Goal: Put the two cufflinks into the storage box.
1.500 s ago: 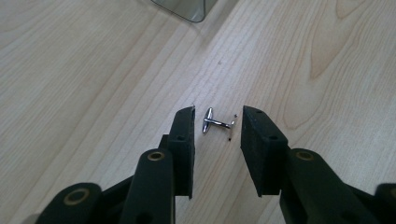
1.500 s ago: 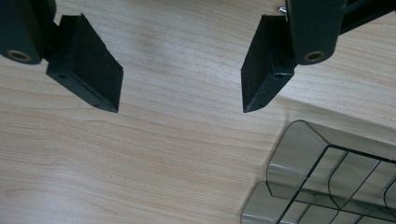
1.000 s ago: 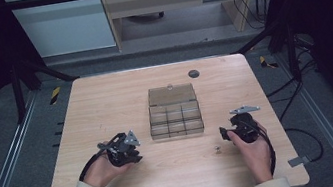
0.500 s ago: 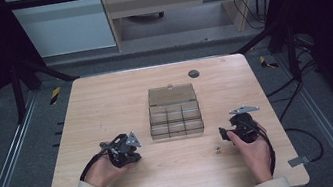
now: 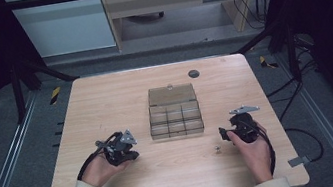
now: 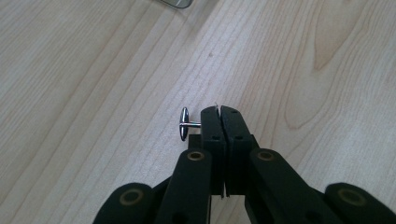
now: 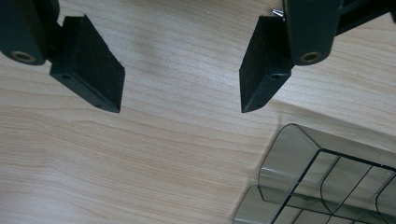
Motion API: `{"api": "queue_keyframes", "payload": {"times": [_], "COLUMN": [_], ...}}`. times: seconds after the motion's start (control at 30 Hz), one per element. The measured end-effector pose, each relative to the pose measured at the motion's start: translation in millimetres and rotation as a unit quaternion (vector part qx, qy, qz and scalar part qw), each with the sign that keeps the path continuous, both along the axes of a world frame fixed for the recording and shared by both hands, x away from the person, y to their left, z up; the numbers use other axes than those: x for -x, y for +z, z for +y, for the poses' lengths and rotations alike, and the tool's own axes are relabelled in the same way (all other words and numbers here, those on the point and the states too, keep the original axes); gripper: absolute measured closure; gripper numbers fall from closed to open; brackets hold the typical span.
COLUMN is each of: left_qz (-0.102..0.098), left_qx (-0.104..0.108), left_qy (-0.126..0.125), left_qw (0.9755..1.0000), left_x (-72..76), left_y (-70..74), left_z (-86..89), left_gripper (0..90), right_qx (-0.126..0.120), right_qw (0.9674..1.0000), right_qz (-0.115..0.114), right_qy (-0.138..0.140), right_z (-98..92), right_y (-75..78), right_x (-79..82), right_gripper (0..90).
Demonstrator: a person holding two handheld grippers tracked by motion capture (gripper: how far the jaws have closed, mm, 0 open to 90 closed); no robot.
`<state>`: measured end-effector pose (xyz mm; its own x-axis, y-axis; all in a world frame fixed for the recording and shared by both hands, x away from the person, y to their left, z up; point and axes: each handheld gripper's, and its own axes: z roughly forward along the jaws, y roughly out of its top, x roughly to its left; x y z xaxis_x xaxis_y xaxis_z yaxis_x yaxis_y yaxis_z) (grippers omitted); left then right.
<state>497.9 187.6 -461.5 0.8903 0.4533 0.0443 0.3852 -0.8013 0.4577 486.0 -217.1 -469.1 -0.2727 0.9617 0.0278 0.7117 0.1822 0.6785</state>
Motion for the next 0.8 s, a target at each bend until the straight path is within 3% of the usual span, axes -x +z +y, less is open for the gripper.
{"api": "queue_keyframes", "payload": {"times": [0.57,0.8], "left_qz": [-0.035,-0.054], "left_qx": [0.035,0.052], "left_qy": [0.012,0.018], "left_qw": [0.9987,0.997], "left_x": [2.6,4.0], "left_y": [7.4,12.3], "left_z": [0.3,0.6], "left_gripper": [89.2,89.2], "right_qx": [0.0,-0.002], "right_qw": [1.0,0.9999], "right_qz": [0.005,0.006], "right_qy": [-0.006,-0.009], "right_z": [-0.6,-1.2], "right_y": [-0.3,-0.2], "right_x": [-0.4,0.0], "right_gripper": [19.6,17.6]}}
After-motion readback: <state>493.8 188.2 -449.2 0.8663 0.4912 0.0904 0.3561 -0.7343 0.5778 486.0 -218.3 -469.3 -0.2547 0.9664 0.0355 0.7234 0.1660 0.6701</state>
